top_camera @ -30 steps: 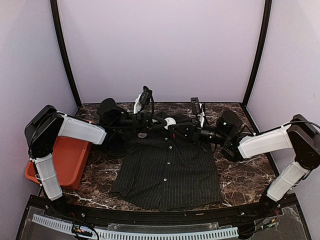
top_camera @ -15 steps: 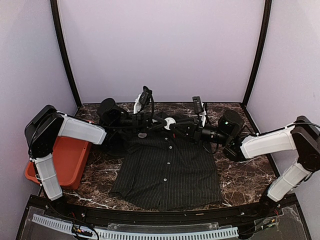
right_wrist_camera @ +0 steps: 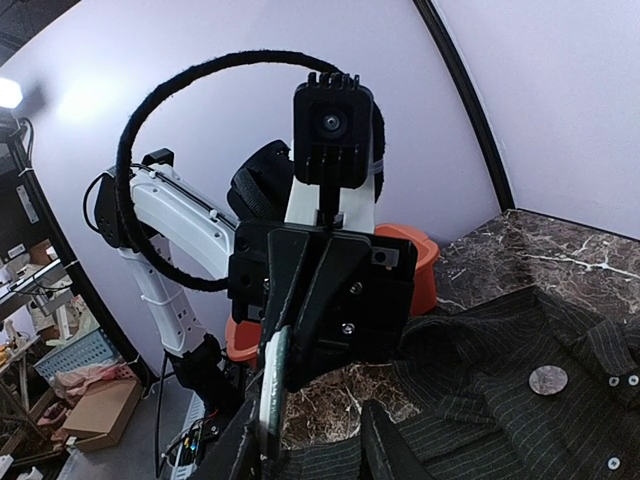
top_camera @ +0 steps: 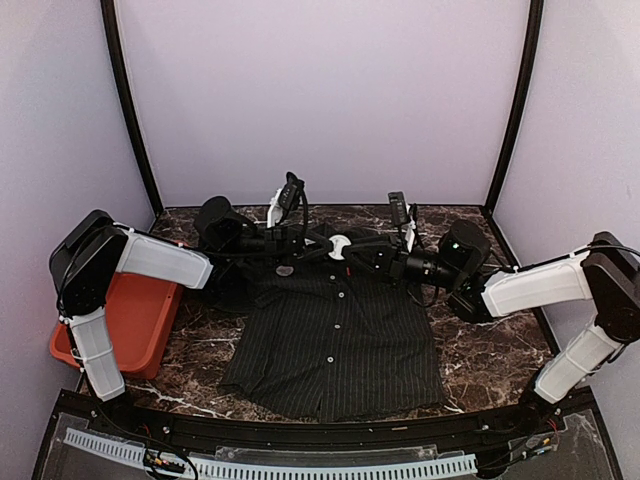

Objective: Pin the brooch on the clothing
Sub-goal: Pass from the left arm to the right, then hold the clothing with brooches at the center of the board.

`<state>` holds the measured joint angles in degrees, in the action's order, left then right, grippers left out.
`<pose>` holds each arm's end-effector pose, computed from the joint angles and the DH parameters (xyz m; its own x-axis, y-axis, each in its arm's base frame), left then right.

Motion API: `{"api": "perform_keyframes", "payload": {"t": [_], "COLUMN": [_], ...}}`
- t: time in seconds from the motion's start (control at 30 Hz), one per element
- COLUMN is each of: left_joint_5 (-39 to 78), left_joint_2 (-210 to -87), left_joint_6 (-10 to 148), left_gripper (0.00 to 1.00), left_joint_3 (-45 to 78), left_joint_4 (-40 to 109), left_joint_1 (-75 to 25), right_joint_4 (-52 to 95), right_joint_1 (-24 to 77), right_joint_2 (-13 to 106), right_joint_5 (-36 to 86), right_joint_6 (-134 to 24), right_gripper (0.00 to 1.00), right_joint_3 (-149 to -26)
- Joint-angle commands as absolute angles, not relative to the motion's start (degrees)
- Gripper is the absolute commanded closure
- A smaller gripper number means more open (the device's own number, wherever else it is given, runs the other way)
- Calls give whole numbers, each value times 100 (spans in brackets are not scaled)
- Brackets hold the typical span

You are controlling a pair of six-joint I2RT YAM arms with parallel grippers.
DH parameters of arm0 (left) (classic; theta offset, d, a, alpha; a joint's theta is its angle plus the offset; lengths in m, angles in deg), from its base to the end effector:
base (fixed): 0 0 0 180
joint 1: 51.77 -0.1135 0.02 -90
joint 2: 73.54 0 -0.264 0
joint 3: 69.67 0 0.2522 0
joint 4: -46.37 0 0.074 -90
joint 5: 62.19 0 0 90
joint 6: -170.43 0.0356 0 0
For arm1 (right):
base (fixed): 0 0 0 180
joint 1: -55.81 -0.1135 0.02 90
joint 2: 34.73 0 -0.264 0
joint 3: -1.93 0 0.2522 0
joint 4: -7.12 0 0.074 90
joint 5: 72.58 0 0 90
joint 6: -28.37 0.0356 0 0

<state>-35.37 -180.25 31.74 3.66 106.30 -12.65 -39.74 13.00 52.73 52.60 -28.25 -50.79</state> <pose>0.2803 -0.2689 0.2679 -0.4501 -0.0708 -0.8901 0.8573 -0.3133 -0.4086 0.2181 0.2300 0.2552 -0.4043 0.2384 -0.8830 -0.8936 0.1025 0.4369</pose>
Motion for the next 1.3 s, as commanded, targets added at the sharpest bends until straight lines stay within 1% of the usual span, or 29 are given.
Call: {"api": "perform_keyframes", "payload": {"t": [0.0, 0.3, 0.33, 0.4, 0.5, 0.53, 0.63, 0.67, 0.7, 0.73, 0.77, 0.83, 1.0, 1.03, 1.07, 1.1, 1.13, 1.17, 1.2, 1.23, 1.27], "left_joint_5": [-3628, -3628, -3627, -3627, -3633, -3634, -3627, -3626, -3622, -3625, -3621, -3612, -3544, -3519, -3459, -3358, -3285, -3046, -2844, -2202, -1842], "left_joint_2": [-17848, -17865, -17865, -17866, -17872, -17874, -17882, -17883, -17883, -17879, -17868, -17843, -17745, -17730, -17687, -17612, -17559, -17391, -17290, -17124, -17077], "left_joint_6": [3234, 3218, 3218, 3215, 3217, 3217, 3228, 3244, 3248, 3265, 3276, 3314, 3451, 3484, 3607, 3711, 4154, 4529, 5481, 6094, 7202], "left_gripper": [99, 99, 99, 99, 99, 99, 99, 97, 94, 87, 82, 67, 53, 47, 43, 32, 26, 13, 8, 3, 2], "left_joint_3": [323, 321, 323, 321, 319, 327, 342, 352, 357, 362, 366, 359, 407, 397, 391, 380, 387, 465, 539, 791, 944], "left_joint_4": [10789, 10802, 10802, 10802, 10804, 10803, 10734, 10716, 10673, 10654, 10629, 10551, 10195, 10079, 10001, 9728, 9443, 8503, 7149, 6339, 4954], "left_joint_1": [-1285, -1285, -1289, -1286, -1286, -1284, -1283, -1288, -1289, -1295, -1304, -1349, -1740, -1806, -1921, -1980, -2073, -2104, -2130, -2120, -2066], "right_joint_4": [-4084, -3991, -4007, -4013, -4004, -4011, -3945, -3888, -3795, -3643, -3432, -2808, -1098, -697, -80, 374, 781, 1170, 1522, 1873, 2234], "right_joint_1": [1327, 1327, 1327, 1327, 1327, 1327, 1327, 1334, 1335, 1348, 1351, 1366, 1420, 1437, 1444, 1441, 1441, 1445, 1435, 1433, 1432], "right_joint_2": [5217, 5297, 5310, 5323, 5364, 5375, 5357, 5325, 5275, 5209, 5128, 4883, 4160, 4051, 3966, 3897, 3836, 3791, 3751, 3732, 3731], "right_joint_5": [5345, 5362, 5363, 5390, 5457, 5467, 5402, 5373, 5341, 5300, 5231, 4996, 3927, 3694, 3419, 3077, 2559, 2178, 1838, 1477, 1094], "right_joint_6": [-2765, -2771, -2766, -2769, -2771, -2771, -2749, -2778, -2808, -2878, -3000, -3272, -3996, -4149, -4298, -4425, -4510, -4570, -4634, -4687, -4653], "right_gripper": [69, 71, 73, 80, 97, 100, 100, 100, 100, 100, 100, 100, 100, 100, 100, 100, 100, 100, 100, 100, 100], "right_joint_3": [-5112, -5204, -5213, -5240, -5301, -5313, -5302, -5293, -5289, -5288, -5300, -5337, -5480, -5571, -5709, -5850, -5982, -6115, -6303, -6401, -6551]}}
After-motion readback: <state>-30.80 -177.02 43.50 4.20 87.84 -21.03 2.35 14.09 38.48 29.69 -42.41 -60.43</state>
